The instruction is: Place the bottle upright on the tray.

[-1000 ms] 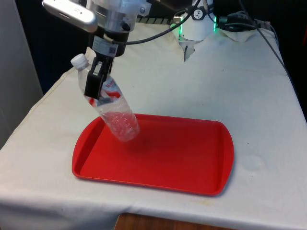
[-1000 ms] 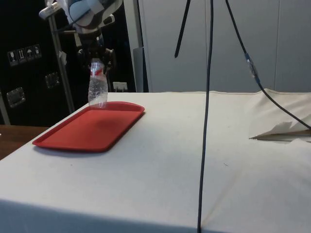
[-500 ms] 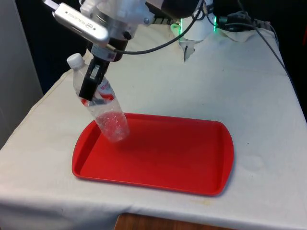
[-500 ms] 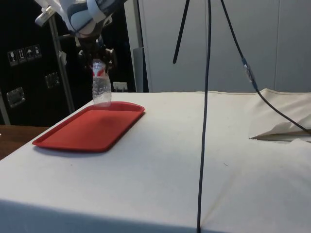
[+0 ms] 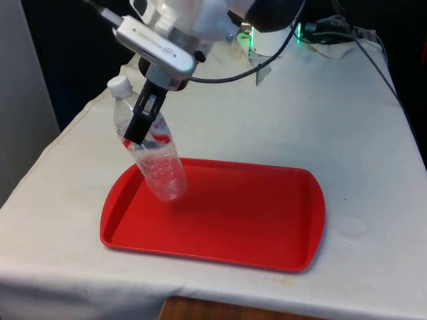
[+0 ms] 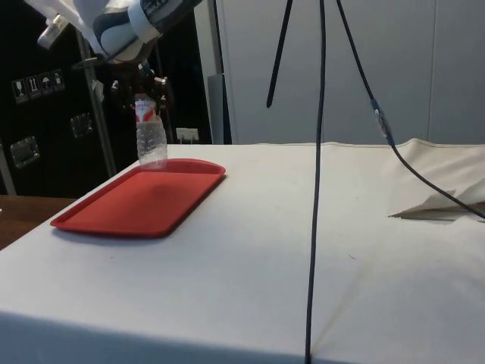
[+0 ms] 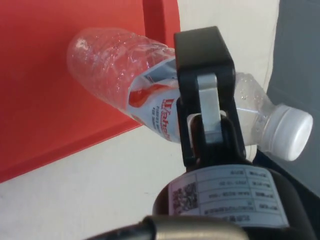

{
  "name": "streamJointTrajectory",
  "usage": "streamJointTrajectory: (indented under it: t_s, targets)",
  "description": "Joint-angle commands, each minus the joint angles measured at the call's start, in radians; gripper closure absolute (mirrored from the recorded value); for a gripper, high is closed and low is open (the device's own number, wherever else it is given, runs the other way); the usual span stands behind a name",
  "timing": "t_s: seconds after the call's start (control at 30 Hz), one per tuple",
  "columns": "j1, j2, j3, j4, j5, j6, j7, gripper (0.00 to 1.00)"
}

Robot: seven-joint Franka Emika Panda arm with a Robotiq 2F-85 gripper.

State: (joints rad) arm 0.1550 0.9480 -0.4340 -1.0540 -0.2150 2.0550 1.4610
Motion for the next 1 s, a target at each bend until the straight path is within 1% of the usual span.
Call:
streamJointTrajectory:
  t_s: [0.0, 0.17, 0.2, 0.23, 0.37, 0.4, 0.43, 0.5, 0.6, 0.7, 0.73, 0.77, 0.8, 0.93, 0.97]
  targets:
    - [0.007, 0.006, -0.005, 0.008, -0.003, -0.009, 0.013, 1.00]
    - [0.014, 0.019, 0.004, 0.031, -0.038, -0.026, 0.036, 1.00]
    - [0.009, 0.013, 0.009, 0.024, -0.036, -0.020, 0.023, 1.00]
    - [0.015, 0.021, 0.005, 0.033, -0.043, -0.029, 0.040, 1.00]
    - [0.023, 0.035, 0.013, 0.044, -0.062, -0.041, 0.064, 1.00]
    - [0.024, 0.038, 0.016, 0.044, -0.065, -0.042, 0.069, 1.00]
    - [0.019, 0.031, 0.019, 0.039, -0.066, -0.038, 0.056, 1.00]
    - [0.027, 0.046, 0.021, 0.047, -0.072, -0.044, 0.085, 1.00]
    - [0.031, 0.053, 0.025, 0.048, -0.081, -0.048, 0.100, 1.00]
    - [0.034, 0.056, 0.031, 0.047, -0.091, -0.053, 0.115, 1.00]
    - [0.031, 0.053, 0.034, 0.044, -0.093, -0.050, 0.105, 1.00]
    - [0.037, 0.056, 0.031, 0.048, -0.096, -0.056, 0.119, 1.00]
    - [0.040, 0.054, 0.031, 0.048, -0.110, -0.061, 0.126, 1.00]
    - [0.048, 0.056, 0.031, 0.054, -0.141, -0.071, 0.143, 1.00]
    - [0.050, 0.057, 0.032, 0.056, -0.158, -0.076, 0.153, 1.00]
